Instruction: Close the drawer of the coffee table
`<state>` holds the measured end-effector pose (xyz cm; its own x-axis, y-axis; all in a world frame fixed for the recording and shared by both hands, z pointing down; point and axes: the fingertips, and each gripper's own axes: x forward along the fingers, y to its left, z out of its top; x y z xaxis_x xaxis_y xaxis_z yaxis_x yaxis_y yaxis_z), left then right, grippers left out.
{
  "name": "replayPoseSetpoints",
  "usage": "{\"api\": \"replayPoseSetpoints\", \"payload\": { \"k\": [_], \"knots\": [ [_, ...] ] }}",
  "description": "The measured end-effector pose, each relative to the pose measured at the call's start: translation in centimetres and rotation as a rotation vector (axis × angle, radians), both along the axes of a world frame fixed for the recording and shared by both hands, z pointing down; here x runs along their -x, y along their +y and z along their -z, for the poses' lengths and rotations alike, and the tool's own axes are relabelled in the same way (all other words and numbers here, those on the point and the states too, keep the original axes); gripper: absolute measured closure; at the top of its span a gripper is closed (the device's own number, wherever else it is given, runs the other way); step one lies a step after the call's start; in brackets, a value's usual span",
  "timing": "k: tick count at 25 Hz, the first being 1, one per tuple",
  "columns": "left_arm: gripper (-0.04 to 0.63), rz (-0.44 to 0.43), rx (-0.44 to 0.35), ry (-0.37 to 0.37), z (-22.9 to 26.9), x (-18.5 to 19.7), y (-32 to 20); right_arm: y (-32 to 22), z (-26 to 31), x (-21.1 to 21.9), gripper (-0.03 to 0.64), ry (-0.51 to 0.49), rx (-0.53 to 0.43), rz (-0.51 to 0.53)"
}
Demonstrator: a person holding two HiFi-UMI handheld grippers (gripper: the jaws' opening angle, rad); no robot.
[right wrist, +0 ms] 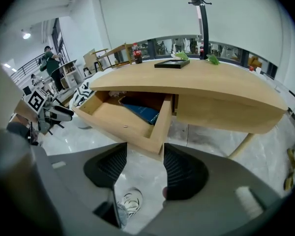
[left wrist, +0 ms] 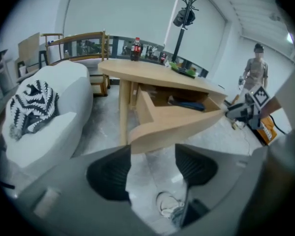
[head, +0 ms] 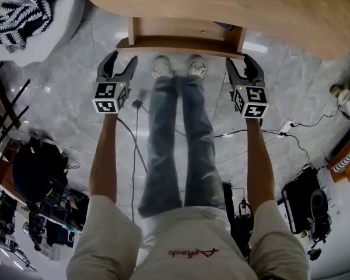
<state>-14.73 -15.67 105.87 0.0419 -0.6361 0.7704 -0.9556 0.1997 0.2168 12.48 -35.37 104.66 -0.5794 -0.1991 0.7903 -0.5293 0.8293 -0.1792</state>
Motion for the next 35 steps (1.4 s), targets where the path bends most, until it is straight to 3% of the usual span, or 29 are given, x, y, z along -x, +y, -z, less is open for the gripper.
{"api": "replayPoseSetpoints", "payload": {
  "k": [6, 15, 22, 35],
  "knots": [
    [0.29, 0.004, 0.018, -0.019, -1.1, 0.8, -0.2, 0.1, -1.1, 0.1, 0.377, 0.027, 0.008, 0.03],
    [0.314, -0.042, 0.002, -0.03, -1.1, 1.1, -1.9, -0.2, -1.8, 0.1, 0.396, 0.046, 0.011, 0.032],
    [0.316, -0.017, -0.029, -0.036, 0.1, 1.6, -2.2, -0.6, -0.5, 0.5, 0.4, 0.029, 0.007, 0.015],
    [0.318, -0.002, -0.005, -0.031, 0.3, 1.9, -3.2, -1.9, -0.2, 1.0, 0.405, 0.048, 0.003, 0.019]
  ]
}}
